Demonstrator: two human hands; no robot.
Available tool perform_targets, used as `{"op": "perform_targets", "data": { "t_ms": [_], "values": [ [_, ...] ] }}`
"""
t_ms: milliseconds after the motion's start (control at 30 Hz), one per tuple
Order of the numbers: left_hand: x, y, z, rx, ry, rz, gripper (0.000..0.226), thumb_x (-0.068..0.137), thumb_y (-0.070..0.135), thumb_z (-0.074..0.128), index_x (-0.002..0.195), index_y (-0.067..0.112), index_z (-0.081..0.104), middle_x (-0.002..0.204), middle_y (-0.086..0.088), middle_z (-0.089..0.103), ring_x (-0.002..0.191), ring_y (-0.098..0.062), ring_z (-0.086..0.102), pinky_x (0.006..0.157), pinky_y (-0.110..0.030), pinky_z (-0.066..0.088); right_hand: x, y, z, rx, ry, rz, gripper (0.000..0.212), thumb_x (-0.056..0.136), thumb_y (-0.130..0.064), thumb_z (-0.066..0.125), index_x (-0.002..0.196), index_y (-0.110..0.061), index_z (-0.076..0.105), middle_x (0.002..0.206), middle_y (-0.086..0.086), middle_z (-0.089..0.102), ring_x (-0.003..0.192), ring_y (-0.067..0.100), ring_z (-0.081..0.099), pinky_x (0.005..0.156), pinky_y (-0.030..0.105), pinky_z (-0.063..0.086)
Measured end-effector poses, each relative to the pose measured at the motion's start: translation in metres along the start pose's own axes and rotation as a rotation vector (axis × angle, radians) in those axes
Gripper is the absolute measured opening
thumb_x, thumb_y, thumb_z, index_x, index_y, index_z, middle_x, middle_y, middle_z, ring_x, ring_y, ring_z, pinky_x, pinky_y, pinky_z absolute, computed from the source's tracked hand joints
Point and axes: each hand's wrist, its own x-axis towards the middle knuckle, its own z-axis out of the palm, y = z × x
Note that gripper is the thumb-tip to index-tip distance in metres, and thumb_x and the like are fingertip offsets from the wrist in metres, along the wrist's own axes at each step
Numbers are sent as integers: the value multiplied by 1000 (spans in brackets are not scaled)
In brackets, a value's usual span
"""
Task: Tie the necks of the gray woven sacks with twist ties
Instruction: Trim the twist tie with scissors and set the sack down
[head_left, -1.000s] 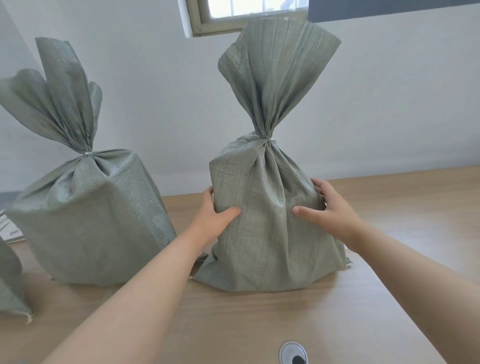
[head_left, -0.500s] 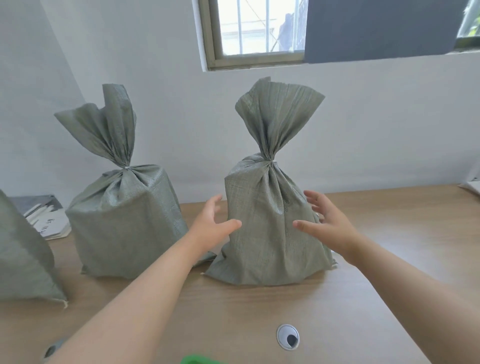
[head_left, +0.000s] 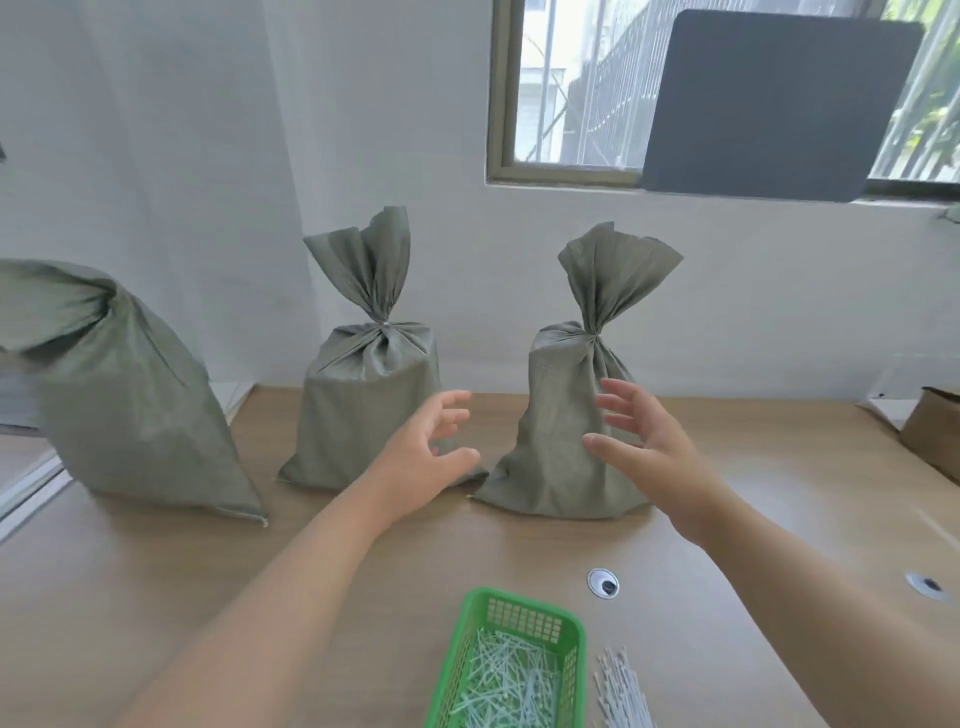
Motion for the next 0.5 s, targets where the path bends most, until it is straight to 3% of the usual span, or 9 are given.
{"op": "perform_targets", "data": {
  "t_ms": [133, 267, 400, 500],
  "values": [
    [-65, -14, -63, 32, 13, 32, 58, 88, 15, 66, 136, 40, 44, 136, 15, 54, 127, 0, 49, 111, -33, 38, -48, -52, 47, 9, 36, -15, 57, 88, -16, 73, 137, -36, 50, 132, -13, 58, 125, 9, 53, 106, 36, 44],
    [-118, -32, -124, 37, 41, 49, 59, 86, 19, 67, 135, 43, 44, 135, 20, 55, 125, 4, 49, 108, -33, 40, -90, -89, 98, 32, 62, -26, 65, 78, -28, 75, 137, -34, 50, 132, -11, 59, 125, 10, 54, 104, 35, 46],
    [-154, -47, -163, 7, 84, 52, 58, 89, 17, 66, 135, 45, 45, 133, 24, 55, 125, 6, 49, 107, -30, 40, -111, -111, 146, 47, 47, -49, 60, 88, -12, 73, 141, -29, 48, 135, -7, 58, 126, 8, 53, 95, 22, 46],
    [-173, -56, -187, -19, 105, 35, 58, 89, 17, 66, 135, 46, 45, 133, 25, 55, 126, 6, 49, 108, -31, 40, -119, -123, 179, 16, 6, -59, 62, 87, -12, 73, 139, -34, 47, 136, -10, 57, 127, 4, 51, 101, 29, 47]
  ]
}}
